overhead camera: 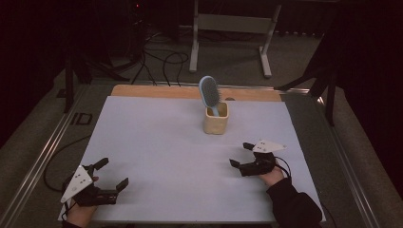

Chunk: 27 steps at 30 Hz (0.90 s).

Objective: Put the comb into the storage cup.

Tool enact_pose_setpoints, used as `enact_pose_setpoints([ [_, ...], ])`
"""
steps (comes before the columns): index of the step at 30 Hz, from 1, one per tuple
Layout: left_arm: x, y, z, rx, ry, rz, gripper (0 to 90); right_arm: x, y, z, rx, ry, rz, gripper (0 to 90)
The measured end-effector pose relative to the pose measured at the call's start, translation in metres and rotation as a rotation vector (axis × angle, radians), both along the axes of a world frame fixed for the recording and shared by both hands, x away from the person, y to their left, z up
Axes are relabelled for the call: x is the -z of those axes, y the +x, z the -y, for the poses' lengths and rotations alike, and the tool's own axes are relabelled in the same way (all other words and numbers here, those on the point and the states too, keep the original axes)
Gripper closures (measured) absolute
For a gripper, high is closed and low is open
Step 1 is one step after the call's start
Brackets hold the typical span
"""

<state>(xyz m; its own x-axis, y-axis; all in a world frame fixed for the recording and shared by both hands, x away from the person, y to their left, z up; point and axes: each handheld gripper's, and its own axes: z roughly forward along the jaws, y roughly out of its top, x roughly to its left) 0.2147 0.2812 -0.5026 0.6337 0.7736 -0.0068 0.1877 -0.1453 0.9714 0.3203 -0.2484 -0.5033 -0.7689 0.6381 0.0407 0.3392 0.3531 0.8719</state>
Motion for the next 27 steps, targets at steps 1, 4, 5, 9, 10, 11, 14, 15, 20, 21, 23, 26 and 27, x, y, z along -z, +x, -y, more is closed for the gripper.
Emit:
enact_pose_setpoints([
  [1,0.0,0.0,0.0,0.0,0.0,0.0,0.0,0.001,-0.001,0.001,0.001,-0.001,-0.005,10.9],
  [4,0.0,0.0,0.0,0.0,0.0,0.002,0.0,0.004,-0.006,0.004,0.002,-0.004,-0.005,10.1],
  [5,0.0,0.0,0.0,0.0,0.0,0.001,0.0,0.004,-0.008,0.005,0.004,-0.006,-0.004,9.5],
  [9,0.0,0.0,0.0,0.0,0.001,0.001,0.0,0.007,-0.015,0.011,0.013,-0.005,0.002,9.4],
  [10,0.0,0.0,0.0,0.0,0.001,0.001,0.0,0.007,-0.017,0.013,0.017,-0.006,-0.002,9.4],
  [11,0.0,0.0,0.0,0.0,0.001,0.001,0.0,0.009,-0.019,0.014,0.018,-0.011,-0.001,9.4],
  [14,0.0,0.0,0.0,0.0,0.002,0.001,0.0,0.012,-0.024,0.019,0.033,-0.018,-0.01,9.4],
  [15,0.0,0.0,0.0,0.0,0.002,0.001,0.0,0.012,-0.024,0.019,0.033,-0.018,-0.01,9.4],
  [20,0.0,0.0,0.0,0.0,0.0,0.001,0.0,0.013,-0.035,0.03,0.063,-0.019,-0.009,9.4],
  [21,0.0,0.0,0.0,0.0,0.001,0.003,0.0,0.013,-0.037,0.033,0.065,-0.021,-0.007,9.4],
  [23,0.0,0.0,0.0,0.0,0.001,0.002,0.0,0.013,-0.043,0.038,0.083,-0.015,-0.01,9.3],
  [26,0.0,0.0,0.0,0.0,0.003,0.001,0.0,0.015,-0.05,0.042,0.095,-0.028,-0.008,9.3],
  [27,0.0,0.0,0.0,0.0,0.003,0.001,0.0,0.015,-0.052,0.043,0.098,-0.031,-0.009,9.3],
])
